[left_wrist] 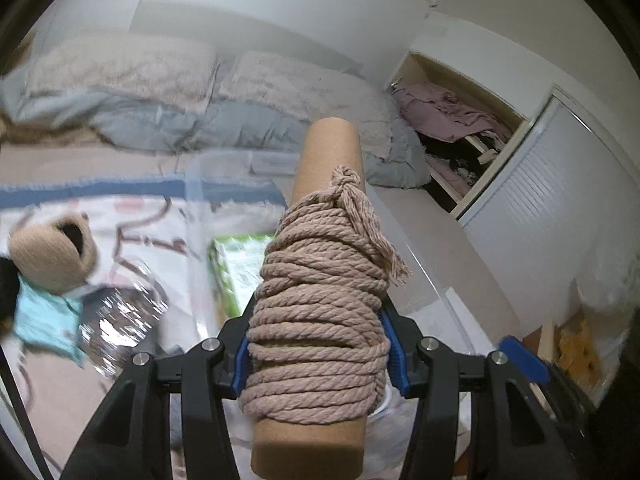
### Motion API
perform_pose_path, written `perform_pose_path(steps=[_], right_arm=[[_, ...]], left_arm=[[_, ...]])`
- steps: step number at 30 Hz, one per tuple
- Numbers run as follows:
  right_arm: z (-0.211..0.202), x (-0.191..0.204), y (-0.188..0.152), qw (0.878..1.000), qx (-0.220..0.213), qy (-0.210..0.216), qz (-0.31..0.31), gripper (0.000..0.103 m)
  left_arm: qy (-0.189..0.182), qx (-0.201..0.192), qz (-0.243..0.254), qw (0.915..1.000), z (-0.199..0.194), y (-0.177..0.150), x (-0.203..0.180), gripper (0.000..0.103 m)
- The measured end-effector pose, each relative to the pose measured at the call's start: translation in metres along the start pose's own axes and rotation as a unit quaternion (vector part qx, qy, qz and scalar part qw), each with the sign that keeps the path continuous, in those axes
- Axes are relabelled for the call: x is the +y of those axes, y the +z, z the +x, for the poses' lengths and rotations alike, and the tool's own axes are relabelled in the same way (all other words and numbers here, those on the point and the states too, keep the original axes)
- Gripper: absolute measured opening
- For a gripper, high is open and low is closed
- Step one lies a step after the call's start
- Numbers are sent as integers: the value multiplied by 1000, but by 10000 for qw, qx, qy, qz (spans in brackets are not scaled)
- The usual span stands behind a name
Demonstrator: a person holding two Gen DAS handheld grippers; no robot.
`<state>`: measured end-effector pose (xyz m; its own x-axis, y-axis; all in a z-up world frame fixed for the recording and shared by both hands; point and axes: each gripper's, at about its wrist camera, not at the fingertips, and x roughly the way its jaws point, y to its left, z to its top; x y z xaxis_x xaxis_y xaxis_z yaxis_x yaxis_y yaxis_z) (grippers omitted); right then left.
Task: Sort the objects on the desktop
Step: 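Lower the twine-wrapped tube into the bin and open the left gripper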
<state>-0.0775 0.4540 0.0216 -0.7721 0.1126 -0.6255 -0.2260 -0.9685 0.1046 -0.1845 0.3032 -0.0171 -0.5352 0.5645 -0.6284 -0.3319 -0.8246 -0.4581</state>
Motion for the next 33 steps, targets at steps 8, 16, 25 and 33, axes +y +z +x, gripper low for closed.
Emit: perform_pose_path(steps=[8, 16, 25, 33], right_arm=[[-22, -28, 5, 9983, -422, 101, 379, 78], [-47, -31, 6, 9964, -790, 210, 244, 78], [-55, -45, 2, 9922, -738, 810, 592, 78], [-64, -43, -1, 9933, -903, 639, 338, 78]], left_arm=[[-23, 375, -672, 9970, 55, 1, -26, 53], [147, 643, -1335, 9889, 102, 4, -31, 53], [128, 968, -1843, 9780, 142, 0, -39, 53], [98, 1138, -2134, 9703, 175, 2, -45, 53]])
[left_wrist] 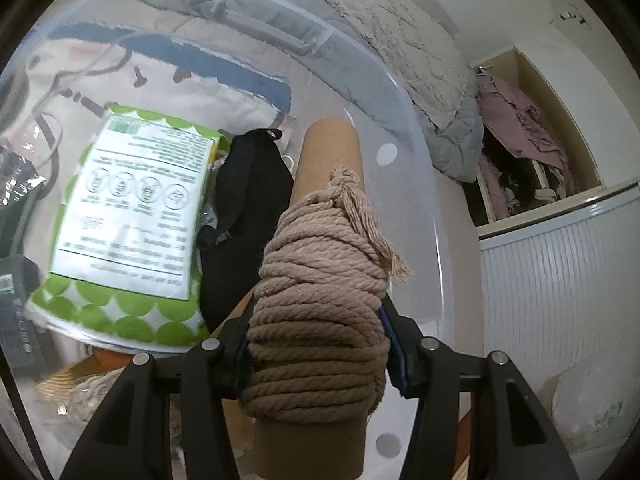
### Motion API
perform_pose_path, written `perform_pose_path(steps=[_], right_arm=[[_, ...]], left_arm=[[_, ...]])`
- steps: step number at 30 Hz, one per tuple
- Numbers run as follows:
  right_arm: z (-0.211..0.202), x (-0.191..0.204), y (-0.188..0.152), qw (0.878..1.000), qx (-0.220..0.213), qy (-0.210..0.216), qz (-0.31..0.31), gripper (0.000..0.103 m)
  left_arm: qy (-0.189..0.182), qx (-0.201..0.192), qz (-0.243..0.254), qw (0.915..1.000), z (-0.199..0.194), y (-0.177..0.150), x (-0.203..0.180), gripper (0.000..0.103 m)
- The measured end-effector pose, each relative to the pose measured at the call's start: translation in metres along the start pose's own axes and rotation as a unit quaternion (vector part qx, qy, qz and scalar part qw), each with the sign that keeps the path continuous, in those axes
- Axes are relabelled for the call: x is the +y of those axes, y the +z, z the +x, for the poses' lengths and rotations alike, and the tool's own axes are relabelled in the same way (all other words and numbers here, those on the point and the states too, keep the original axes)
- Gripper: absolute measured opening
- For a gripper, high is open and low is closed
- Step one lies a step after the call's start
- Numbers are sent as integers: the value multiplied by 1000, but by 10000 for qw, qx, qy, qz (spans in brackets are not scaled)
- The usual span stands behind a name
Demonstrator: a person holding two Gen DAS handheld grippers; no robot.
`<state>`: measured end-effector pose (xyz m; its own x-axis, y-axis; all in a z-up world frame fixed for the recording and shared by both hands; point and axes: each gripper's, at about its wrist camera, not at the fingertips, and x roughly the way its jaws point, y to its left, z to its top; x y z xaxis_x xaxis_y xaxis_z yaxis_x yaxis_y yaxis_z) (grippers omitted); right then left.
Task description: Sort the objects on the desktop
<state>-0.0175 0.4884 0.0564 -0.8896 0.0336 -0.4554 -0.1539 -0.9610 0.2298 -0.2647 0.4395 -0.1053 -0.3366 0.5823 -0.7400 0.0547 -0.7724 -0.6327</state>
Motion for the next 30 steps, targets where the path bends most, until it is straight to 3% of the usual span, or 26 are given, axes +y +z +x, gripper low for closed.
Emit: perform_pose_path(steps=[7, 9, 11, 12, 19, 30], right_arm=[[8, -3, -5, 9999, 125, -3, -85, 78], [11, -3, -6, 9998, 184, 1, -102, 78], [13, -1, -8, 9996, 225, -5, -149, 78], [14, 0, -8, 9996, 230, -1, -166, 78], [9, 4, -4, 9998, 127, 14, -160, 78], [3, 13, 6, 9995, -149, -195, -217, 78]], left_arm=[[-499, 163, -314, 9981, 20, 13, 6, 54], [-512, 137, -283, 9982, 20, 17, 5, 66], [-462, -52, -300, 9985, 14, 18, 4, 98], [-450, -163, -328, 9983, 10, 18, 4, 102], [-317, 99, -506, 9982, 6, 15, 7, 103], [-325, 76, 331, 9989, -35, 0, -12, 103]])
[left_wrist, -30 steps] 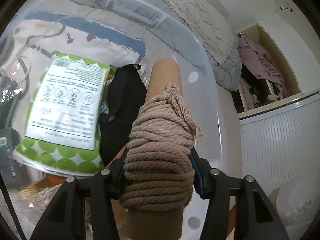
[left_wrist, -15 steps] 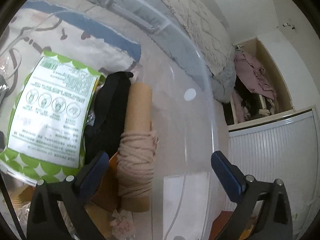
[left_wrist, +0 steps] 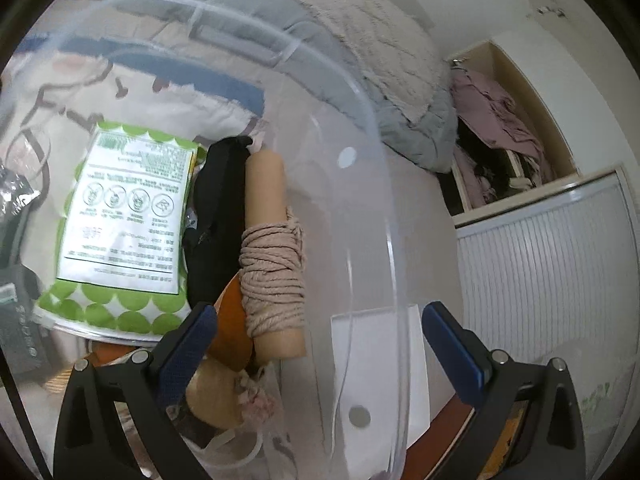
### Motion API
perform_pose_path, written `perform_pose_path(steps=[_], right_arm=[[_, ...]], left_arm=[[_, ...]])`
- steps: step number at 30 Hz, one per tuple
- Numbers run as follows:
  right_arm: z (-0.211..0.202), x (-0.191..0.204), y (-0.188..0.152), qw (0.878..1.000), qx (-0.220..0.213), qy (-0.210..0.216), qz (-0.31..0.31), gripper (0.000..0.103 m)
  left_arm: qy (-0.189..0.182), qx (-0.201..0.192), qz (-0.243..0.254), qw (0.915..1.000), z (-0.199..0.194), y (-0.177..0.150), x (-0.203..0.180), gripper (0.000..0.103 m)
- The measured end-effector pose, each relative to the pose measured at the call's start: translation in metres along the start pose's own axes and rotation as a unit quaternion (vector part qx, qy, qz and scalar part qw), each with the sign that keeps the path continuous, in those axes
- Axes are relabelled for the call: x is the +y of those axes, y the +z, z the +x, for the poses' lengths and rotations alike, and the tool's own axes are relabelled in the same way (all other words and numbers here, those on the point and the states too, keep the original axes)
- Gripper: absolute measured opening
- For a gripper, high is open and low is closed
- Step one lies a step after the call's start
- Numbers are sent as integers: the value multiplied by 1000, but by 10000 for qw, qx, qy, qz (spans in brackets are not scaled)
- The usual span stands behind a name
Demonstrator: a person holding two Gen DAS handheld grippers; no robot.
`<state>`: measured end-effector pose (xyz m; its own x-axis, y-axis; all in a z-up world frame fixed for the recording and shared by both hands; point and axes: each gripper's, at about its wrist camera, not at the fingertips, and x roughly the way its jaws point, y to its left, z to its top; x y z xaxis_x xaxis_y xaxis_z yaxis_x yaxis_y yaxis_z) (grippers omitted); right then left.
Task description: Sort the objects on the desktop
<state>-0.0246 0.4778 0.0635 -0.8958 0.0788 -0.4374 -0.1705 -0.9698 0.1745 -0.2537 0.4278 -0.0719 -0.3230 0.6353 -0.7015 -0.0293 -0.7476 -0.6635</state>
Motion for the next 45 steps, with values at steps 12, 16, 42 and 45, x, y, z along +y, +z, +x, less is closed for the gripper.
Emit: perform_pose_path(steps=[12, 16, 42, 45], right_arm=[[1, -17, 3, 9975, -59, -640, 299, 78], [16, -30, -6, 9949, 161, -832, 546, 78], [21, 46, -24, 9959, 67, -867, 253, 103], [16, 54, -26, 9961, 35, -842, 274, 103]], left_arm=[[381, -441, 1061, 9926, -55, -4, 0, 103], [437, -641, 1257, 9890, -72, -4, 5, 103], [1129, -2085, 2678, 9339, -224, -20, 74, 103], [1151, -2168, 2736, 9300, -239, -25, 82, 103]])
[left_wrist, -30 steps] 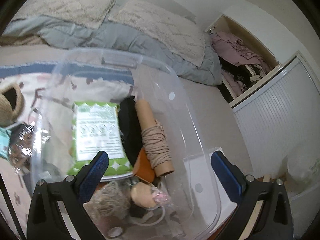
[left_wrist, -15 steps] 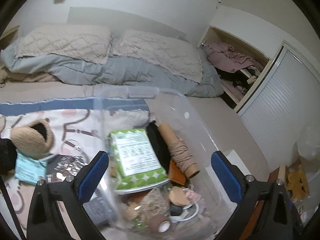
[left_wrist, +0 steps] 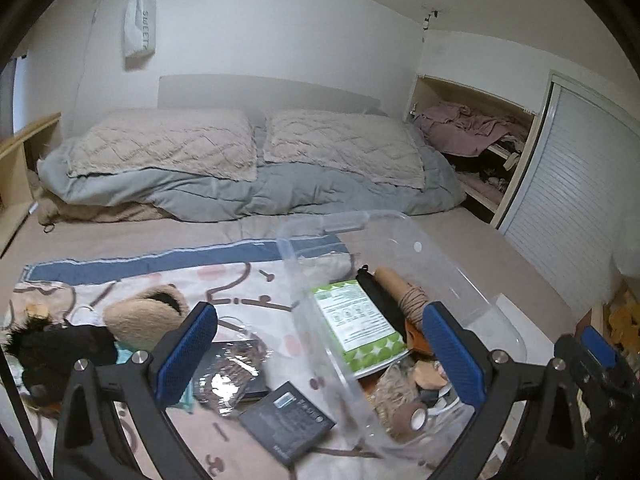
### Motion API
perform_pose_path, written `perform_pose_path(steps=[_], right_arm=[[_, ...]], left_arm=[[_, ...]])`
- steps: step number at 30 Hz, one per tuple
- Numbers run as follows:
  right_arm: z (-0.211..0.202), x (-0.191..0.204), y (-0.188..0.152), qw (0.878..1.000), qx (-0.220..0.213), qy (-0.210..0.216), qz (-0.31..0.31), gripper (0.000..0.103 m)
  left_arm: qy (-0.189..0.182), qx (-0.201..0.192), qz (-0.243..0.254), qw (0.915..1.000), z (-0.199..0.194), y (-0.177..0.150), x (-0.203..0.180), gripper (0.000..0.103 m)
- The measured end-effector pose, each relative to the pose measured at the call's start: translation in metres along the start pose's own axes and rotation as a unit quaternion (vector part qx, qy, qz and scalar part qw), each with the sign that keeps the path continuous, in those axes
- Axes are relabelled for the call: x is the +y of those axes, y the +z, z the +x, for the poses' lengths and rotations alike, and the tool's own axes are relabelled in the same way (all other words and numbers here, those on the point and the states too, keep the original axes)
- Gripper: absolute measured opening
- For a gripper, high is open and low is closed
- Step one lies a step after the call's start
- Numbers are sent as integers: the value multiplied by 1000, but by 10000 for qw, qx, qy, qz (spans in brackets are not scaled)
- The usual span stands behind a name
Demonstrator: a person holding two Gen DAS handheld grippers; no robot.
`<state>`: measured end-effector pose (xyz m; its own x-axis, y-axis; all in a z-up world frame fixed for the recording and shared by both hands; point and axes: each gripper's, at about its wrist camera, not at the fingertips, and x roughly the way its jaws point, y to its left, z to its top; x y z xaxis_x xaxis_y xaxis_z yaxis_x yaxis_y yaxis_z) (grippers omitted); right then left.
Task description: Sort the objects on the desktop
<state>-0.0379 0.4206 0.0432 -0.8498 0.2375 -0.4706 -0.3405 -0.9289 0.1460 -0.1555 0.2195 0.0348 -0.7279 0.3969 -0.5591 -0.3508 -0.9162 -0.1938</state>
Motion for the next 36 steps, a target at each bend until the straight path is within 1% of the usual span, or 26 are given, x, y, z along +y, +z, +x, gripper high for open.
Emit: perform_pose_path(steps=[4, 7, 11, 16, 20, 24, 31, 36], right_arm=[[-9, 7, -3, 10000, -62, 60, 31, 103], [-15, 12, -6, 9999, -114, 62, 25, 103], [-24, 18, -13, 9998, -148, 134, 16, 103], [-35, 29, -21, 9995, -223, 115, -166, 103], [-43, 38, -29, 9991, -268, 159, -273, 103], [-49, 45, -37, 9989, -262, 154, -371, 103], [-54, 54, -48, 9986, -208, 73, -486, 103], [-53, 57, -56, 9984, -89, 12, -555, 103]], left_arm=[[168, -225, 188, 9994, -21, -6, 8, 103], [193, -280, 376, 9987, -32, -12, 10, 103], [239, -482, 558, 9970, -50, -22, 16, 103], [262, -681, 663, 9951, -66, -34, 23, 103], [104, -659, 670, 9955, -72, -42, 31, 103], [25, -610, 594, 9964, -77, -49, 38, 103], [97, -659, 678, 9955, -88, -59, 43, 103], [189, -570, 880, 9943, -89, -68, 43, 103]])
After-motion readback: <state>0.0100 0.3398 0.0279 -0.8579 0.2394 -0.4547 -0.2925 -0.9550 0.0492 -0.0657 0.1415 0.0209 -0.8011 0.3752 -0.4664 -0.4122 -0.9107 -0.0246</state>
